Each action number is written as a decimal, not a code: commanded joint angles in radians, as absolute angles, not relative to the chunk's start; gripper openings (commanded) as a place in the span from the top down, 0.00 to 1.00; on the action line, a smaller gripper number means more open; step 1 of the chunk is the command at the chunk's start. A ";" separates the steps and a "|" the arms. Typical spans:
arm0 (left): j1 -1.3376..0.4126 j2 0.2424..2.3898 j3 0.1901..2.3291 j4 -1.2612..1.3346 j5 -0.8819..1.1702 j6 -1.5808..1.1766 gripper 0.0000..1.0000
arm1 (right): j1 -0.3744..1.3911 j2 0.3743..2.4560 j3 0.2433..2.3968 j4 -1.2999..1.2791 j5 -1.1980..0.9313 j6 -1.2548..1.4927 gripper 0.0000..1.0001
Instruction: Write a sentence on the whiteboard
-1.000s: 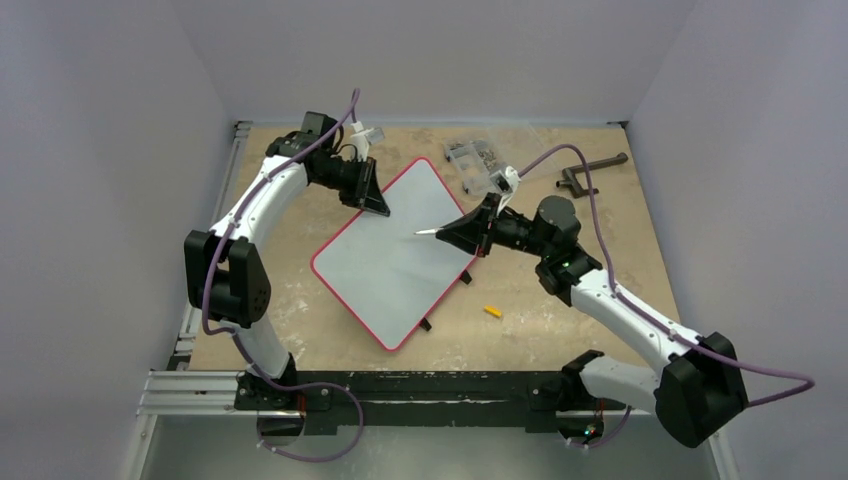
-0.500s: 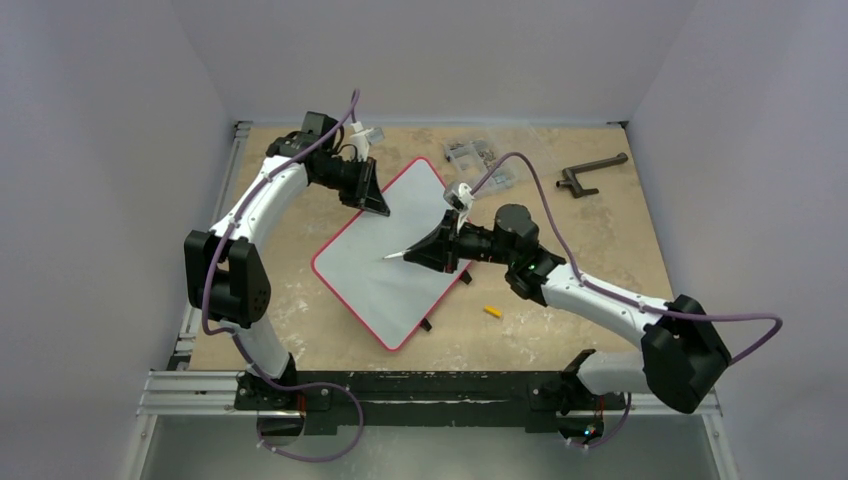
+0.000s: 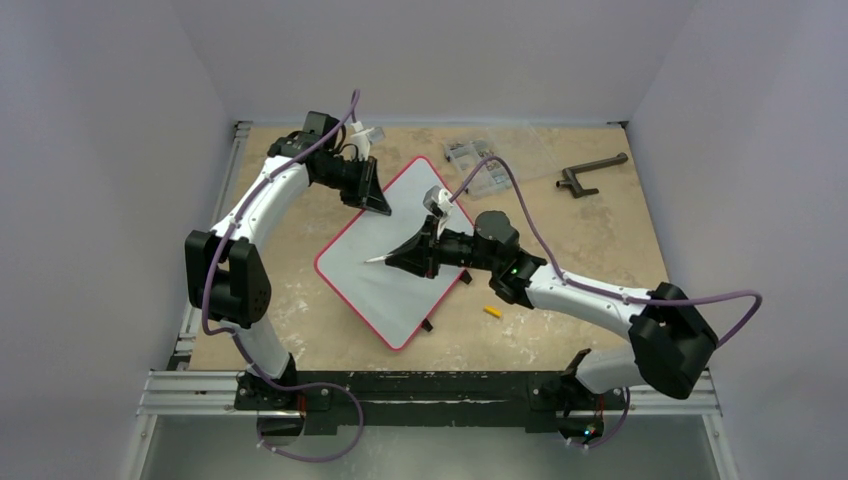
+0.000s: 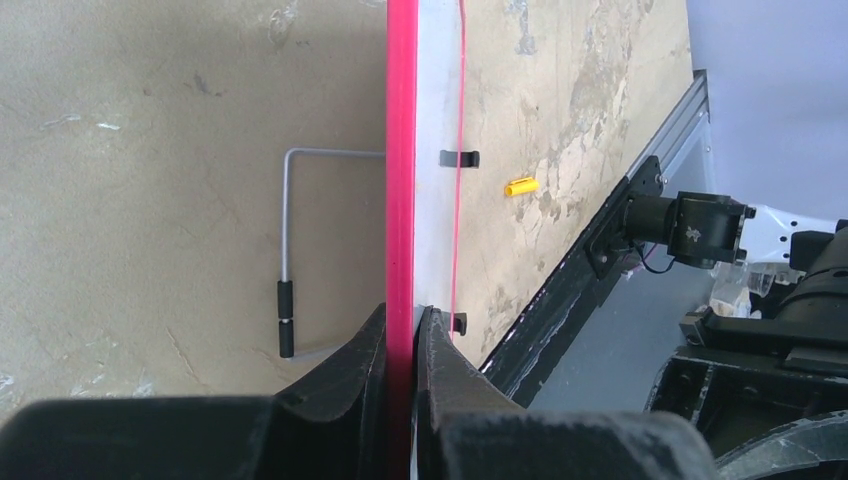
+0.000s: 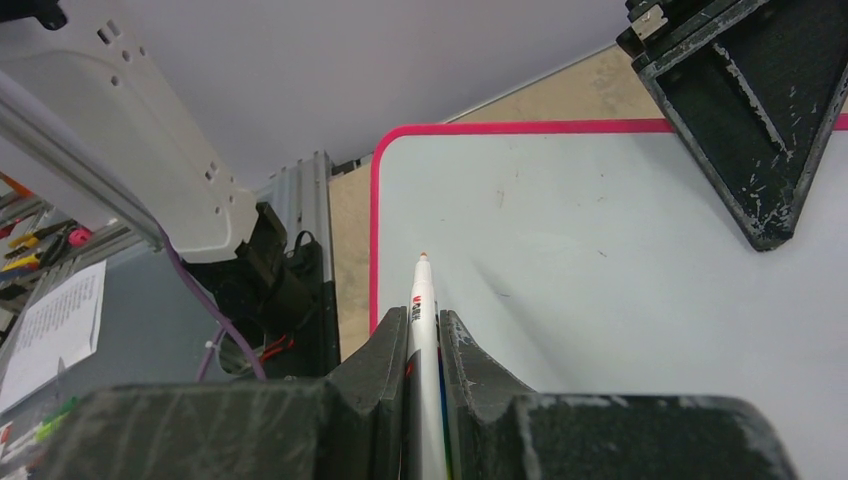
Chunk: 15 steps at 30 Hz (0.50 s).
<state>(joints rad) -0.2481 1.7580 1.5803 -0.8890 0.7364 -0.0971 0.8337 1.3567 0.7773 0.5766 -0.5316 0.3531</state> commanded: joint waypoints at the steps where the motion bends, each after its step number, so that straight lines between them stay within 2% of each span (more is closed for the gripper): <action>1: -0.267 1.766 1.589 -0.879 0.510 -0.058 1.00 | 0.855 1.368 0.843 0.639 -0.484 0.321 1.00; 15: -0.267 1.770 1.591 -0.879 0.514 -0.064 1.00 | 0.877 1.444 0.911 0.644 -0.506 0.309 1.00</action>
<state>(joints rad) -0.2504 1.7580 1.5806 -0.8841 0.7254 -0.1211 0.8639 1.4273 0.8482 0.5976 -0.5125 0.3328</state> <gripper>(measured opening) 0.075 0.090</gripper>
